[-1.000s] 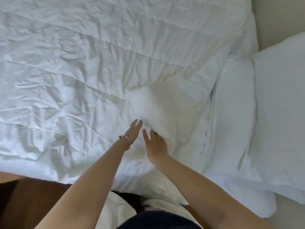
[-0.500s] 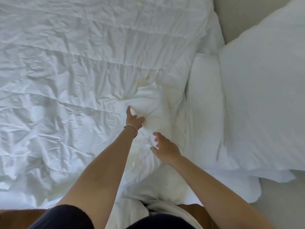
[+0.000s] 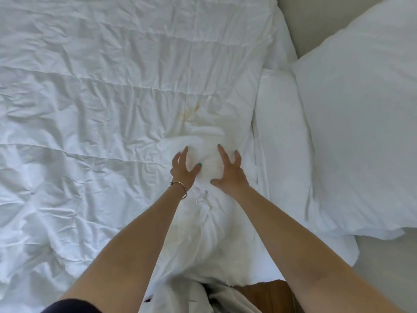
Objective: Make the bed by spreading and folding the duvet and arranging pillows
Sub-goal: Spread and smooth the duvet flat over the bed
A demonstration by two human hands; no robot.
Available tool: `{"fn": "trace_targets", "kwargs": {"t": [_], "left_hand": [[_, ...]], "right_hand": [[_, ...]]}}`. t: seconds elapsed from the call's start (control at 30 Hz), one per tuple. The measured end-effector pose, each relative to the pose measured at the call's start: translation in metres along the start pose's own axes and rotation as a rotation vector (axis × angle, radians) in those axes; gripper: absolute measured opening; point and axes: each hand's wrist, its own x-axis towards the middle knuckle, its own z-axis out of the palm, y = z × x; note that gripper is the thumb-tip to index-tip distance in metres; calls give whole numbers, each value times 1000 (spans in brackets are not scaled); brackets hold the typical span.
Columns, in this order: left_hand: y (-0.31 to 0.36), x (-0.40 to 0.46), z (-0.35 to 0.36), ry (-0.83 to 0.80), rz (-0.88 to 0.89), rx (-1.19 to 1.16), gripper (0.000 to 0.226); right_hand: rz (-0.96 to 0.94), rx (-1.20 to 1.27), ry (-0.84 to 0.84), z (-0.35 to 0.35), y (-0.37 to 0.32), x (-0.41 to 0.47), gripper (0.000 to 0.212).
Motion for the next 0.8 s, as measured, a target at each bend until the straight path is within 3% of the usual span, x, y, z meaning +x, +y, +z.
{"fn": "trace_targets", "kwargs": {"t": [0.17, 0.3, 0.37, 0.5, 0.8], "left_hand": [[16, 26, -24, 22, -272, 71, 114], [21, 35, -11, -81, -373, -113, 129], [19, 35, 0, -215, -391, -273, 136], [32, 19, 15, -363, -276, -397, 102], [102, -54, 49, -714, 157, -313, 78]], "right_hand": [[-26, 134, -112, 0, 5, 10, 106], [-45, 313, -169, 17, 17, -9, 103], [-36, 379, -137, 24, 26, -18, 102], [43, 512, -70, 22, 44, -33, 94], [15, 859, 394, -74, 77, -100, 113]]}}
